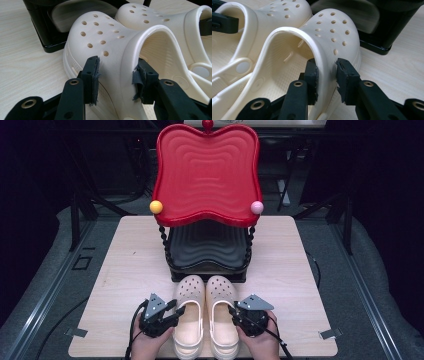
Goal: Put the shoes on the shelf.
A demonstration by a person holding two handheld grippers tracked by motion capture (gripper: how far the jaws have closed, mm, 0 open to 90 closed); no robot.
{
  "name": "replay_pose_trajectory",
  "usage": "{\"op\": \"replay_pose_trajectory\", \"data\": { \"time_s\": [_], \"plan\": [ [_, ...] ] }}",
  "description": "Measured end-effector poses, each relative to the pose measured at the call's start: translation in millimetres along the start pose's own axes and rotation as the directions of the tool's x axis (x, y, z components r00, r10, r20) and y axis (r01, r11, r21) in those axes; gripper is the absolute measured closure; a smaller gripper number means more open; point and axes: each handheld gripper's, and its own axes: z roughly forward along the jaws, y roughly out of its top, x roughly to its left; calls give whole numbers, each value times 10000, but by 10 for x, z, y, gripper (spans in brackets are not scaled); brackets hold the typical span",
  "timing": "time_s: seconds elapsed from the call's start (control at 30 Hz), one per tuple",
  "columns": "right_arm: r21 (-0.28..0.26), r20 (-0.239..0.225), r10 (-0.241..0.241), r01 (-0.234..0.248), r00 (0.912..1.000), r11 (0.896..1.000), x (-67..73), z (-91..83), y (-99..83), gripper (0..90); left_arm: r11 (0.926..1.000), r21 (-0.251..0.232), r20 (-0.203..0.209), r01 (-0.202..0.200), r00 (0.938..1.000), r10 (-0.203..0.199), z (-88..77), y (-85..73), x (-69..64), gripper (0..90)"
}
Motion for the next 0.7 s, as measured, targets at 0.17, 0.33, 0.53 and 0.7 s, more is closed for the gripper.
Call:
{"op": "replay_pose_trajectory", "data": {
  "time_s": [0.17,0.33,0.53,0.7],
  "plan": [
    [90,-176,364,-362,9992,9993,51,-12,-6,707,10000,65,34,42,10000,-42,-14,14,-14,615],
    [94,-153,228,-227,9996,9997,60,-18,-7,683,9997,160,-116,-192,9997,194,-8,31,-22,612],
    [-353,-164,-309,303,9994,9989,43,3,36,657,9989,-132,-145,-440,9989,438,-15,81,-31,589],
    [-353,-112,-1058,1054,9943,9938,60,22,119,631,9952,-5,-101,-977,9952,977,8,185,-77,577]
  ]
}}
